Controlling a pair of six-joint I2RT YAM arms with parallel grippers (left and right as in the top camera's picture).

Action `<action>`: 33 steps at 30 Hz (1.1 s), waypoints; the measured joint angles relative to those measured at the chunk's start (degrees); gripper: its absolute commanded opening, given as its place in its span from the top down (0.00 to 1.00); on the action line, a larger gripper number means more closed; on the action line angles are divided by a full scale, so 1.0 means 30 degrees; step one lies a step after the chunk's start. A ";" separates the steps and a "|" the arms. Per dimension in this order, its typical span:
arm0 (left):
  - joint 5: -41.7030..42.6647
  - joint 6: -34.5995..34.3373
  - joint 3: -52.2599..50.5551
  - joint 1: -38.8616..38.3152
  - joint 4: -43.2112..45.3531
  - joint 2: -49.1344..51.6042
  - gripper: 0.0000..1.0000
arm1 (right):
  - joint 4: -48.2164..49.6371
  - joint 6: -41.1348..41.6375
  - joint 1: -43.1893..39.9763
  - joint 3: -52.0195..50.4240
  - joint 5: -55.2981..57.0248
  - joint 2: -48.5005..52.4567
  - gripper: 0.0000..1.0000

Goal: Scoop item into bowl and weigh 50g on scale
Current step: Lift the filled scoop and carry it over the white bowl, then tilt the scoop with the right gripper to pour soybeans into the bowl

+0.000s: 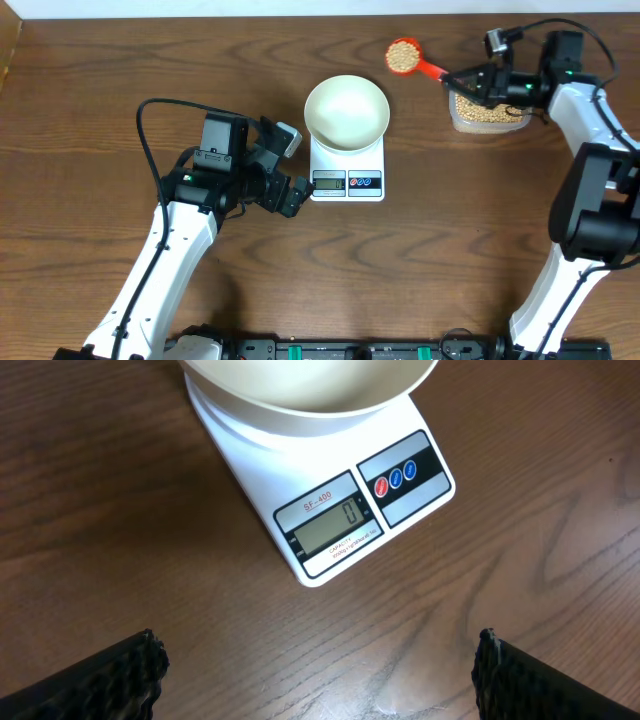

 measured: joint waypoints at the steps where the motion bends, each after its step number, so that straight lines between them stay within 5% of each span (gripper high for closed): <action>1: 0.0000 0.0000 0.0000 0.0000 0.0000 0.0000 0.00 | 0.0000 0.0080 0.0160 0.0000 0.0015 0.0000 0.99; 26: 0.0000 0.0000 0.0000 0.0000 0.0000 0.0000 0.00 | 0.0080 -0.2018 0.3891 0.0000 0.2353 0.0000 0.99; 33: 0.0000 0.0000 0.0000 0.0000 0.0000 0.0000 0.00 | -0.2514 -0.3701 0.3934 -0.0007 0.4408 -0.0182 0.99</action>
